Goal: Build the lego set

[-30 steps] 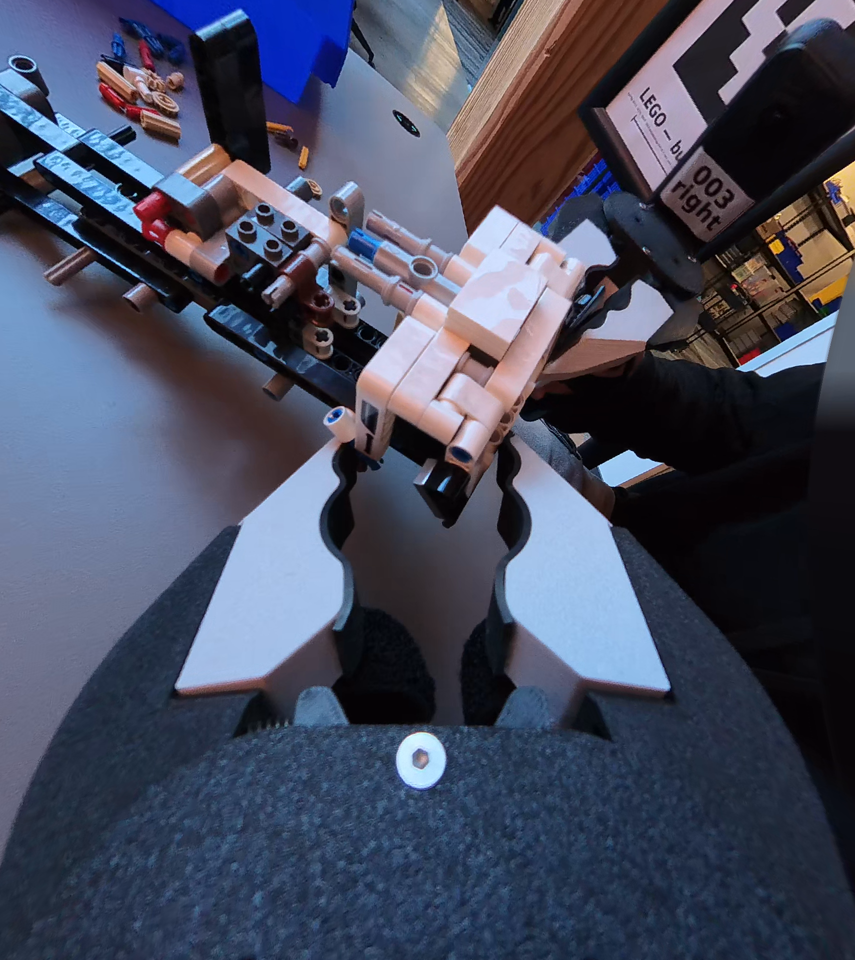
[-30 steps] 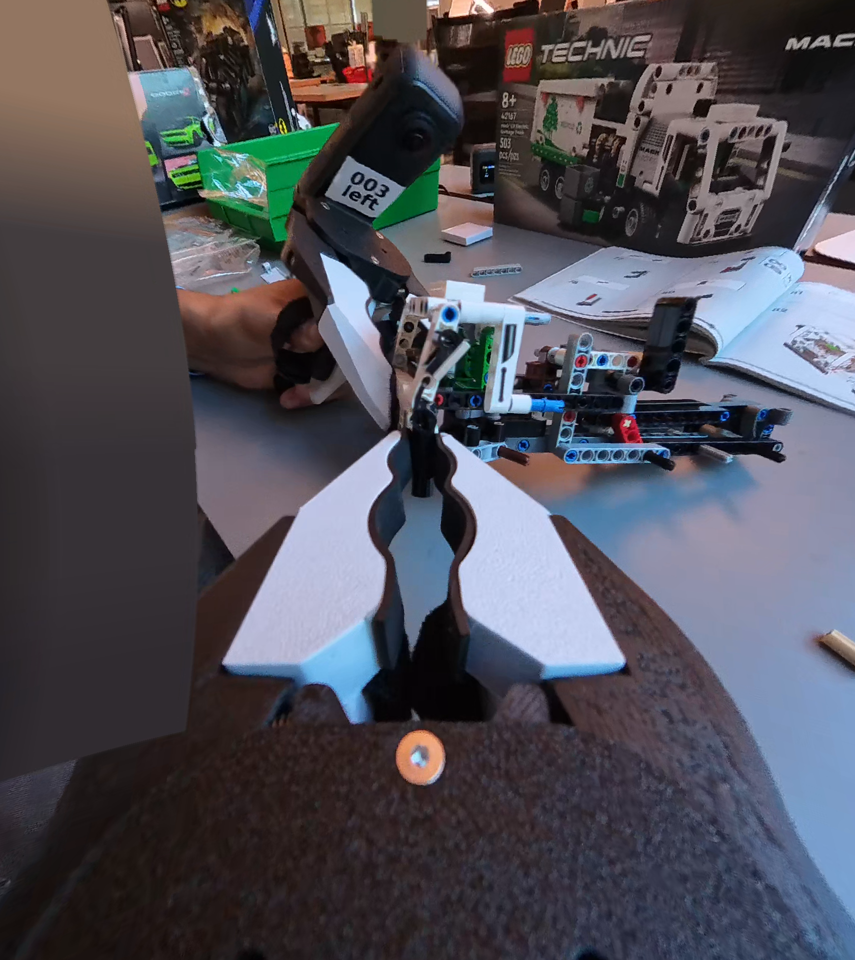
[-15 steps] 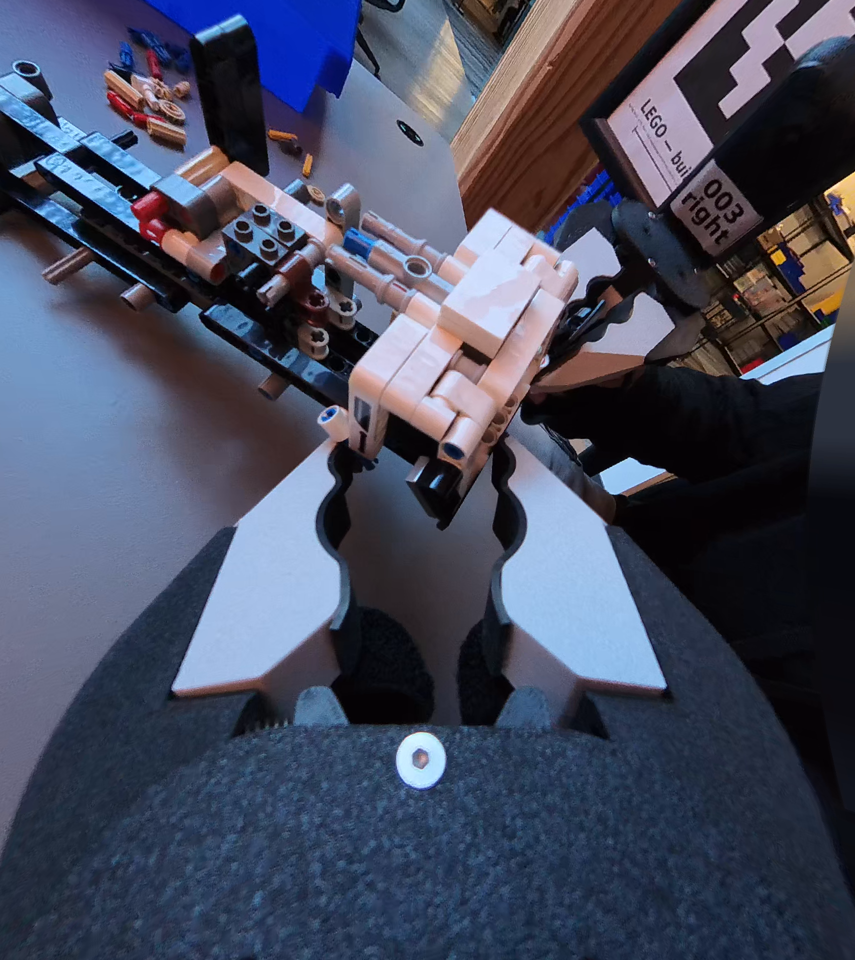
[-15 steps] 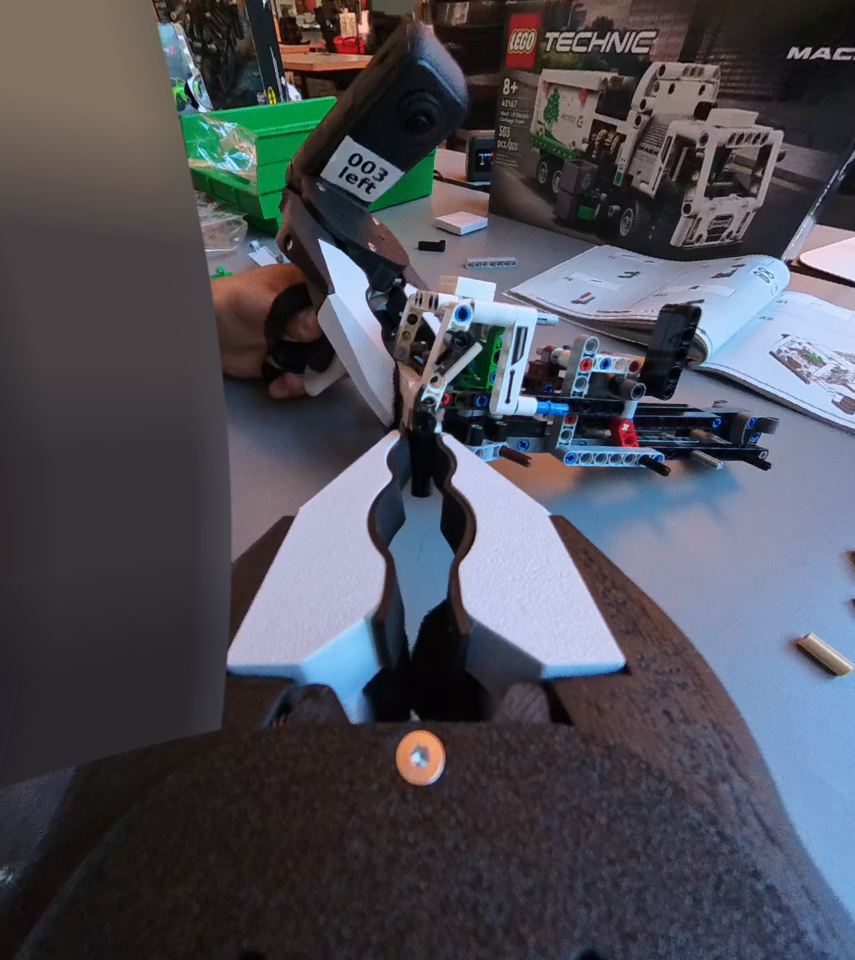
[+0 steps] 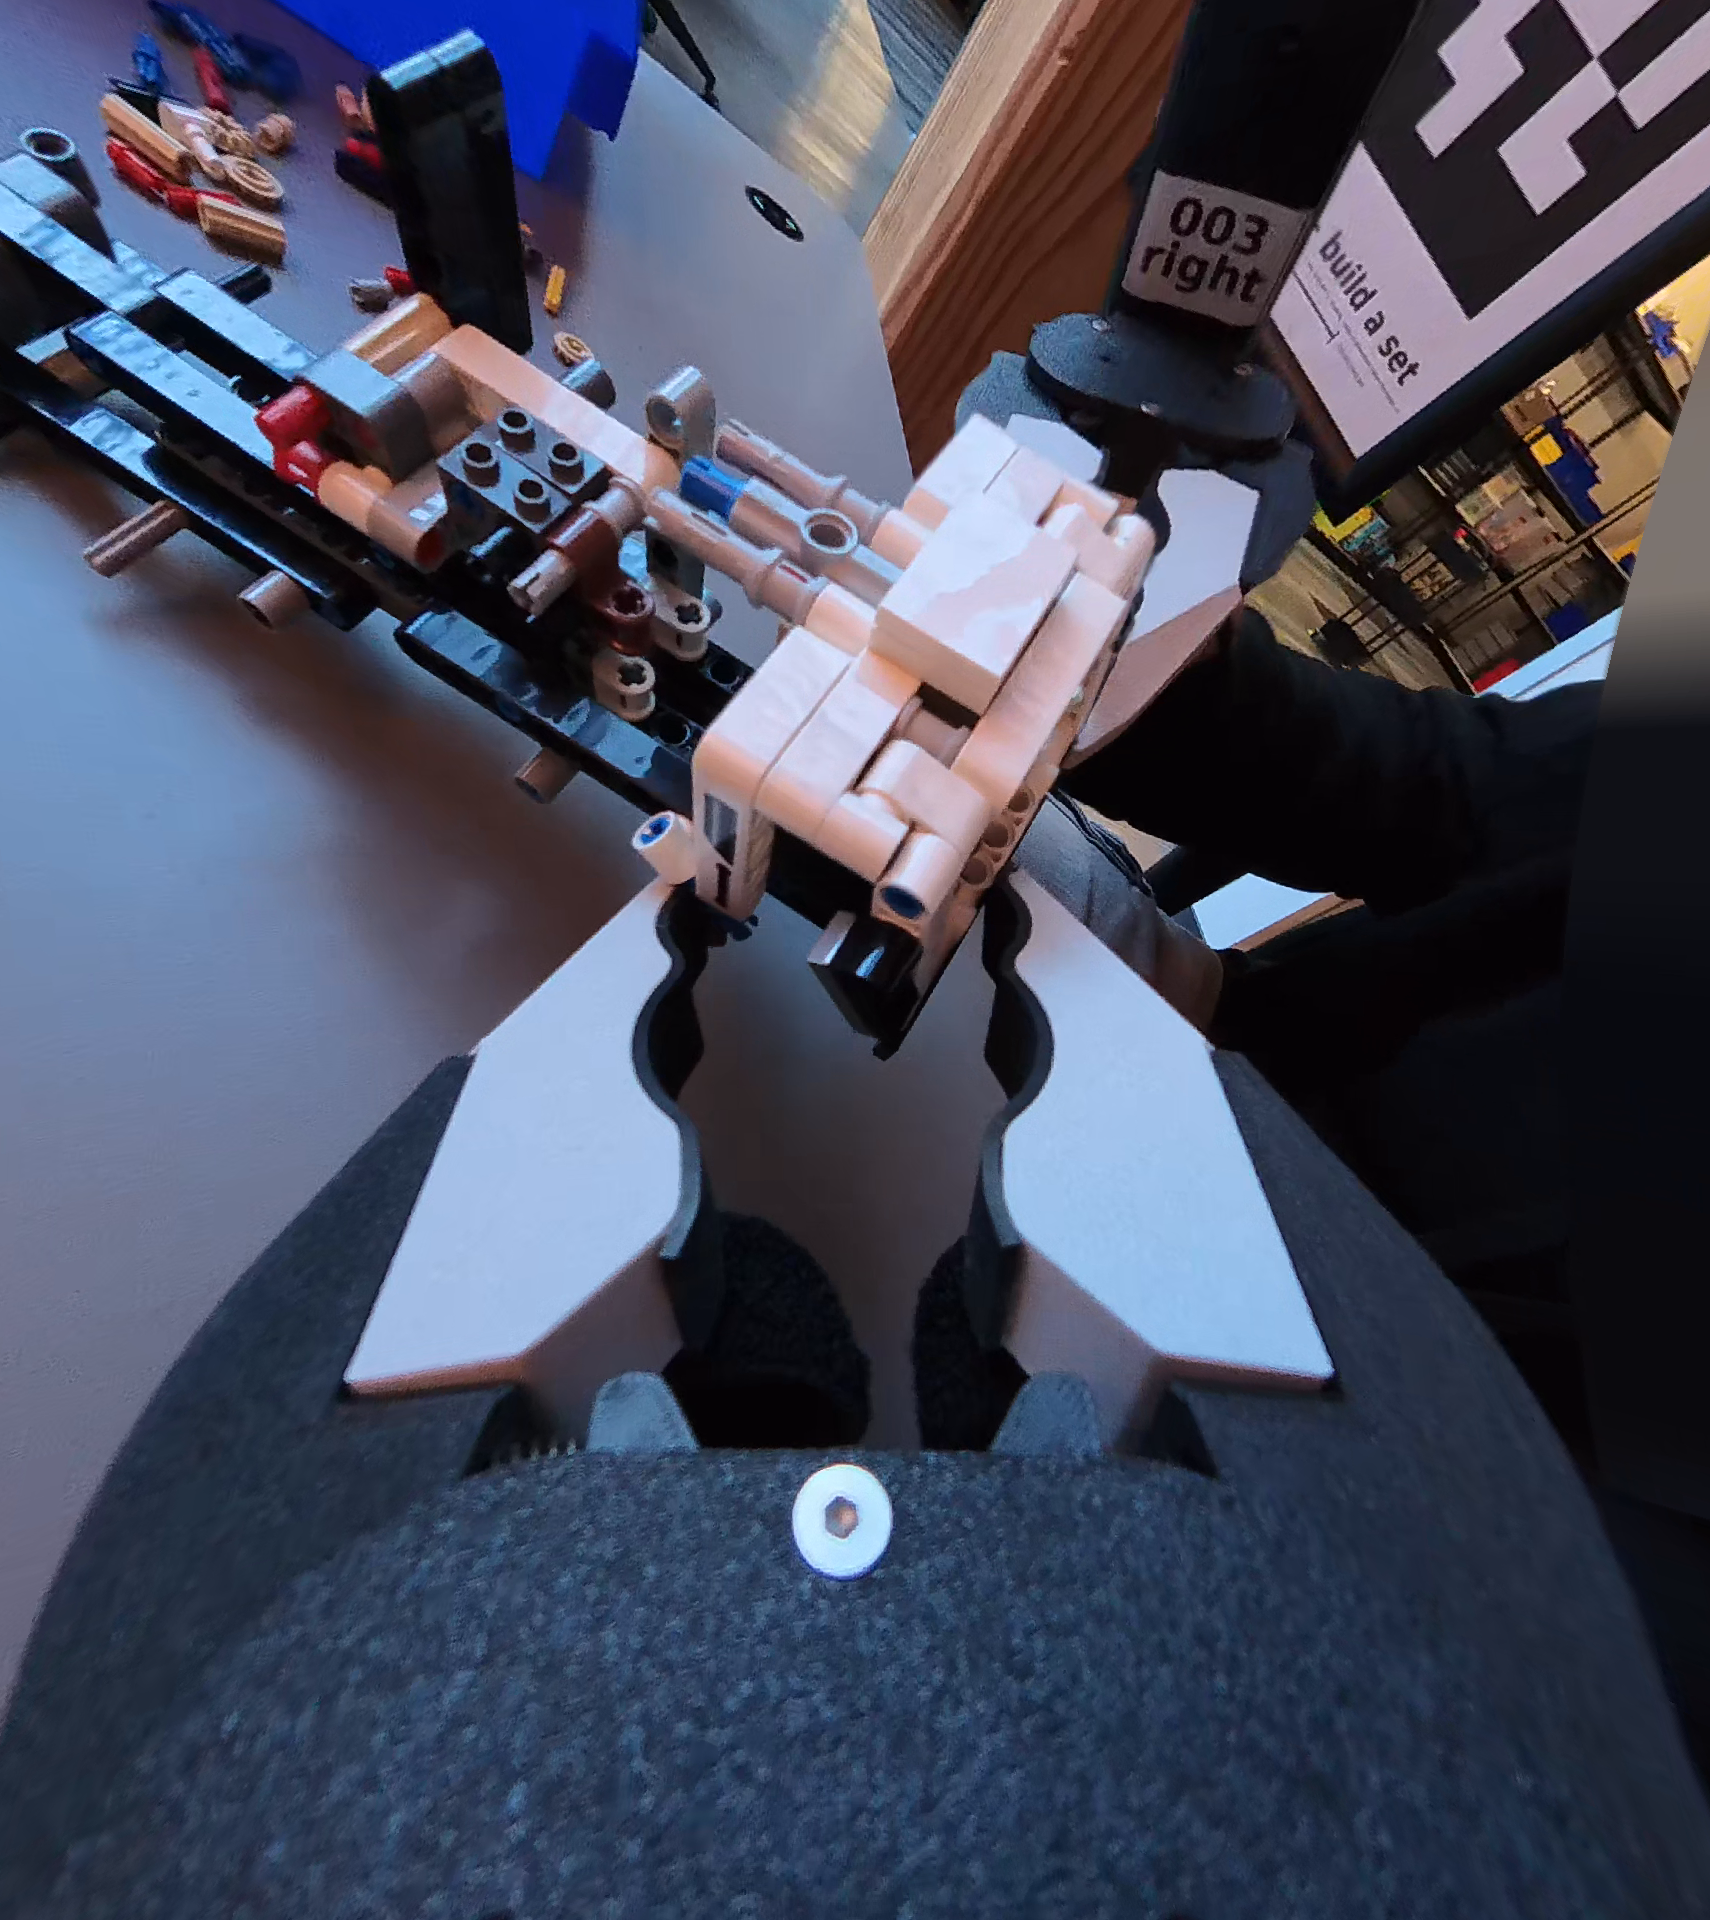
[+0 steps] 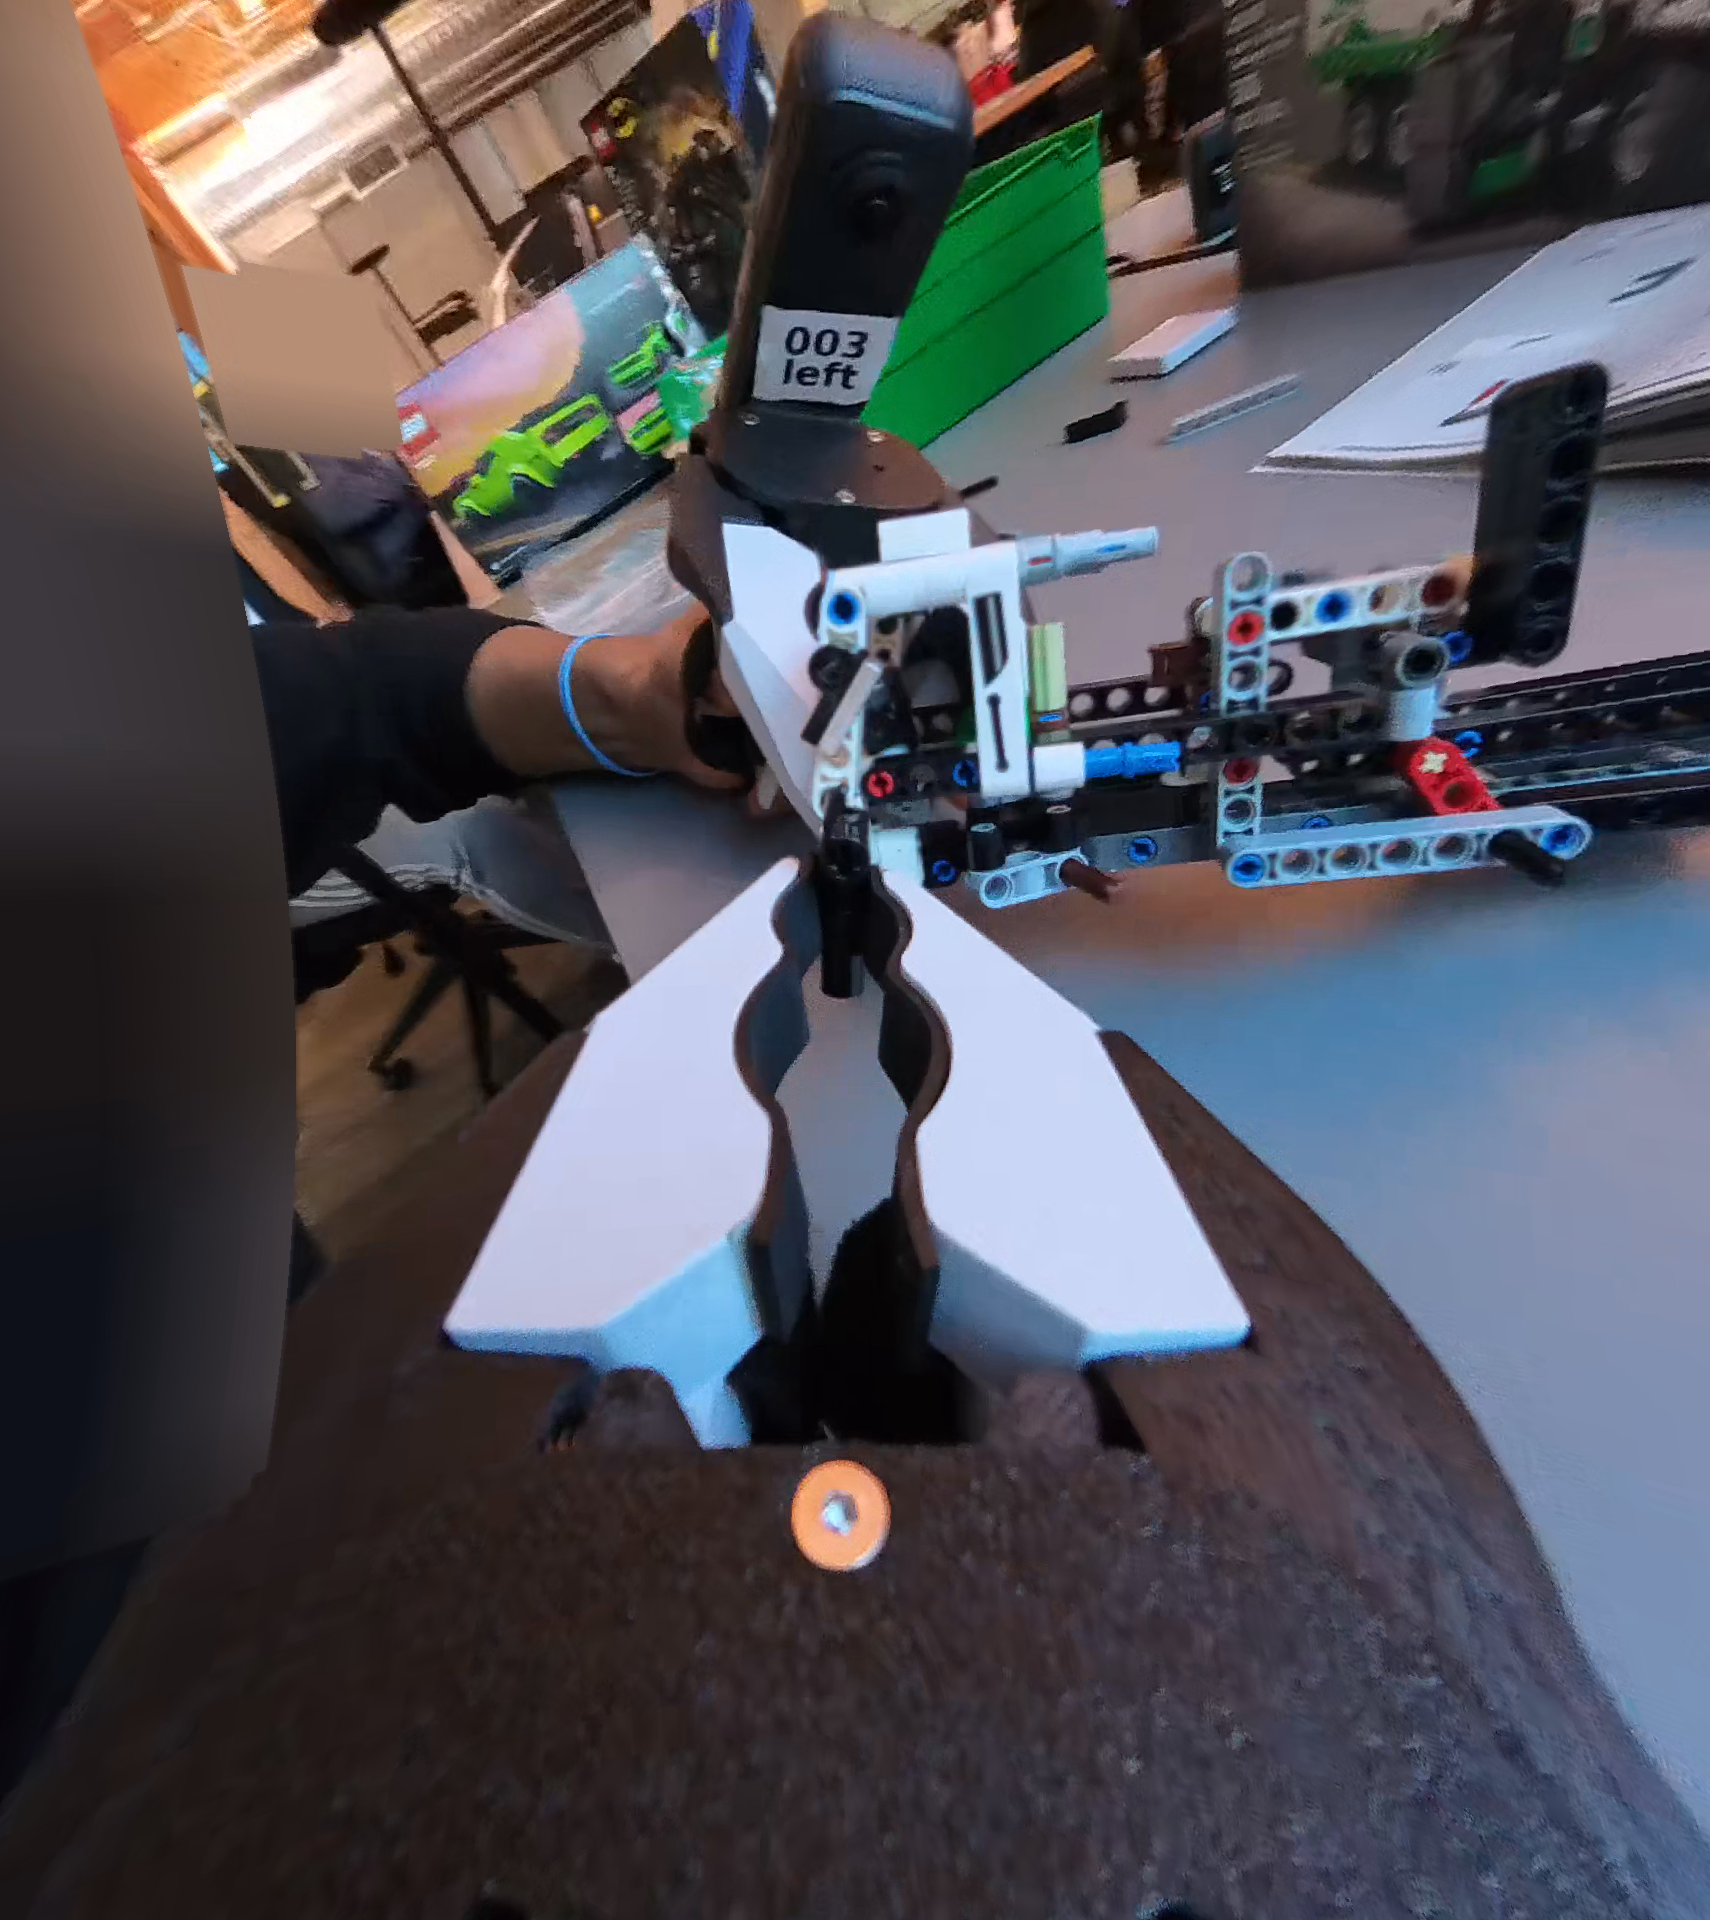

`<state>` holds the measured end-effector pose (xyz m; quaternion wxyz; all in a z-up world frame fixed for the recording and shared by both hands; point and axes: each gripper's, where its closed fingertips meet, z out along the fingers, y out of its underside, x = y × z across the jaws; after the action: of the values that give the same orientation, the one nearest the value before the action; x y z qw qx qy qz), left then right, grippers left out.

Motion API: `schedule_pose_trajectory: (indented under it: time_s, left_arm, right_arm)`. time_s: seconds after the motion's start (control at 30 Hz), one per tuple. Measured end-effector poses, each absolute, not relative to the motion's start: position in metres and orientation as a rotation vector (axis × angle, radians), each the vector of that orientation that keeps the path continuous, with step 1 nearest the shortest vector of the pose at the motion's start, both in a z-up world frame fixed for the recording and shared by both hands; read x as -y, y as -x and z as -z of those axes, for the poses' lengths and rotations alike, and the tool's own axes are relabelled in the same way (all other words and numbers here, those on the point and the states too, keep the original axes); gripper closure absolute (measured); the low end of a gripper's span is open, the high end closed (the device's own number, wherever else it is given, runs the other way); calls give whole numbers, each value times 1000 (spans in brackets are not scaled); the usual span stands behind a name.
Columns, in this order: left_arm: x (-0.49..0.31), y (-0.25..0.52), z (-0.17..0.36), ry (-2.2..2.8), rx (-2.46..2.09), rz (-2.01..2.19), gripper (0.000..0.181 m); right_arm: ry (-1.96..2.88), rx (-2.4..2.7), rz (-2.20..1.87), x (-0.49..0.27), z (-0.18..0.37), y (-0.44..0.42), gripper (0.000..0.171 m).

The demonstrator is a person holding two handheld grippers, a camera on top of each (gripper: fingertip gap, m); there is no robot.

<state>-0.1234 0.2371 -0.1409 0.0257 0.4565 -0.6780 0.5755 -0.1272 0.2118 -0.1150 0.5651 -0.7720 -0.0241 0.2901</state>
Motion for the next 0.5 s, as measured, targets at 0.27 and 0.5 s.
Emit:
schedule_pose_trajectory:
  time_s: [0.27, 0.5]
  left_arm:
    - [-240, 120, 146, -1464, 2117, -1747, 128]
    - [-239, 120, 147, -1457, 2129, -1733, 128]
  right_arm:
    - [1845, 92, -623, -213, 122, 124, 165]
    - [1862, 129, -612, -212, 124, 126, 165]
